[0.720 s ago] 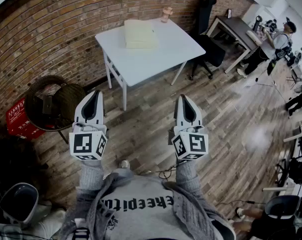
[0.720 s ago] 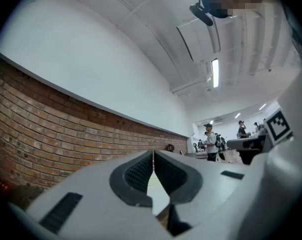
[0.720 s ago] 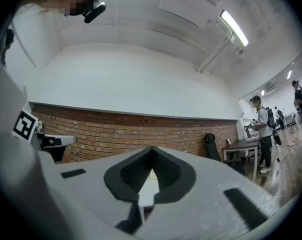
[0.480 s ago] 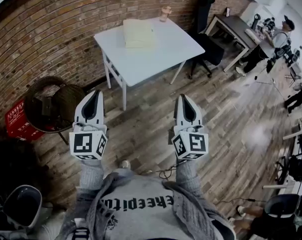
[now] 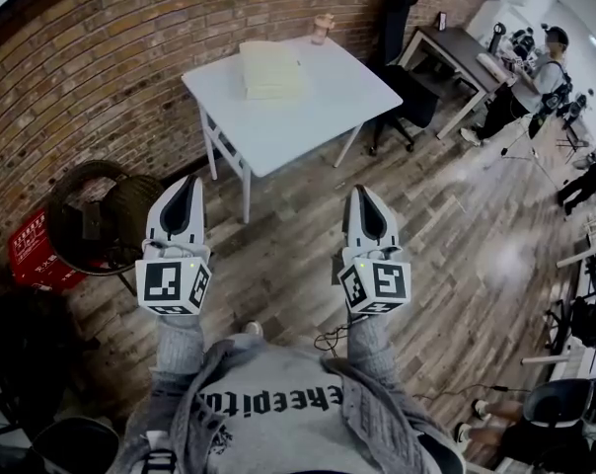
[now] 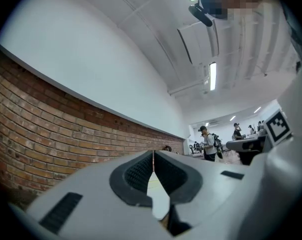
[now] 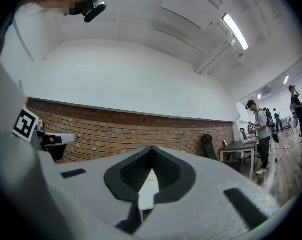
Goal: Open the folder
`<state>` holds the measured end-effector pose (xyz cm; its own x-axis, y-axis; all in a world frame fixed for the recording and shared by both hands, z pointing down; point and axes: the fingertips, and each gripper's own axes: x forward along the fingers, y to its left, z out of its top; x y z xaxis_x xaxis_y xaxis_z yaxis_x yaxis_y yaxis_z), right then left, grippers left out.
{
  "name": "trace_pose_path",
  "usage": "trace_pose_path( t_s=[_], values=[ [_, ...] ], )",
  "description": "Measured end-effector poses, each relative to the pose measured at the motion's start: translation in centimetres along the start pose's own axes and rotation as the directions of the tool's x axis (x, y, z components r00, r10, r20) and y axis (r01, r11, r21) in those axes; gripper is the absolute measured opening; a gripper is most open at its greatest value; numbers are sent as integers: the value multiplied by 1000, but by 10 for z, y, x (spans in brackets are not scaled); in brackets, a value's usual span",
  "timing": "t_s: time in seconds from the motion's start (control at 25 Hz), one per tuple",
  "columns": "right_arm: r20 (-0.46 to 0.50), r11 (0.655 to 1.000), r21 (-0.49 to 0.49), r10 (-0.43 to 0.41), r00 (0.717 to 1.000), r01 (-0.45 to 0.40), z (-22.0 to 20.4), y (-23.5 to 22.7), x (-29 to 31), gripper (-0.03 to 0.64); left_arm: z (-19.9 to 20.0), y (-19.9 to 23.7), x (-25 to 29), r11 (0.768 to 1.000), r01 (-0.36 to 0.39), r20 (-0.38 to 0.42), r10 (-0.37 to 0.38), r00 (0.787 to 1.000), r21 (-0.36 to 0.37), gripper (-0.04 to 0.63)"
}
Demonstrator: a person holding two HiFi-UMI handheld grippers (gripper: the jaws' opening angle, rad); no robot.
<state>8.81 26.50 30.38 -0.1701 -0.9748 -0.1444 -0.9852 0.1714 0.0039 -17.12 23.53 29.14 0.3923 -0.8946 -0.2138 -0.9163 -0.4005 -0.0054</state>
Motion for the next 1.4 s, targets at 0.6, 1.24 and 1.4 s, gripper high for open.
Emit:
trace_pose_path(
  t_s=[0.6, 1.24, 1.4],
  values=[
    [-20, 1000, 19, -11, 1000, 11, -22, -2, 46, 3, -31, 30, 36, 1000, 7, -45, -8, 999, -20, 11],
    [11, 997, 22, 70, 998, -70, -29, -68, 180, 3, -44, 29, 174, 1000, -23, -21, 24, 999, 18, 11],
    [14, 996, 27, 87, 996, -88, -30, -92, 211, 3, -51, 21, 210, 999, -30, -28, 31, 999, 23, 11]
  ],
)
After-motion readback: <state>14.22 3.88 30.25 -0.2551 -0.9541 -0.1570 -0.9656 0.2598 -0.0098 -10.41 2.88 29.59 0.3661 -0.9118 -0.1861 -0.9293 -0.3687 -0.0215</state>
